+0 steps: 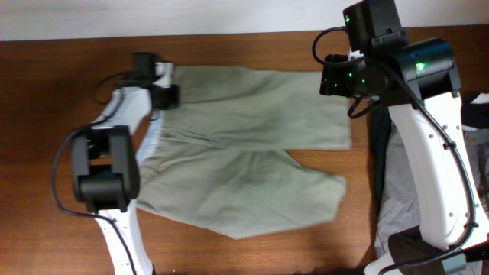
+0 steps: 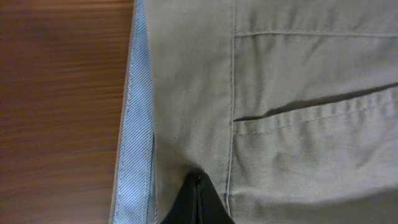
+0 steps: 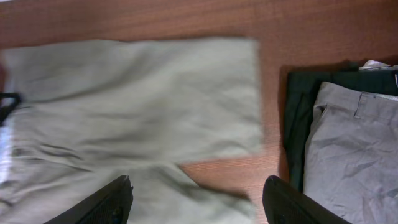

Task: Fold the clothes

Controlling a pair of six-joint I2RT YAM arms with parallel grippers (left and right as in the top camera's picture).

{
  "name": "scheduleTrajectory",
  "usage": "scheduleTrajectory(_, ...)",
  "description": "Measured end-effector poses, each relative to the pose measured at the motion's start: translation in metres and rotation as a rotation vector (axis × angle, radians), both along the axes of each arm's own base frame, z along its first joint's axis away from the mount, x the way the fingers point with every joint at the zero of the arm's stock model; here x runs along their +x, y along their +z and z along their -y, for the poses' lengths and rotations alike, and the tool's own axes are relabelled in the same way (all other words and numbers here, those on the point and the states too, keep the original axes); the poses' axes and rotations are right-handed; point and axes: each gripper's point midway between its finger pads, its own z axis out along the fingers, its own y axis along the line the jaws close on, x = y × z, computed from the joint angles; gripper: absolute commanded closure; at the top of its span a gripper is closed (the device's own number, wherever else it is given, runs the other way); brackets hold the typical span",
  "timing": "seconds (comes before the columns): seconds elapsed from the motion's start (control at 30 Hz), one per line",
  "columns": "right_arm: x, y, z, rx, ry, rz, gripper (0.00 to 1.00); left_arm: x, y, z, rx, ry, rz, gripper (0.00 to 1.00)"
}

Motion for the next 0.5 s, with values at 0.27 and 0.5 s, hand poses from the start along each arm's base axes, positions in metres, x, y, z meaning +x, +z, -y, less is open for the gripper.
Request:
scheduleTrajectory(0.27, 0.026, -0.049, -0.003, -0.059, -0.012, -0.119, 0.24, -0.033, 0.033, -0.111, 0.027, 0.190, -0.046, 0.67)
scheduleTrajectory(0.5, 0.009, -0.164, 0.007, -0.087, 0.101, -0.597, 0.21, -0.091, 0.203, -0.093, 0.039, 0.172, 0.131, 0.61)
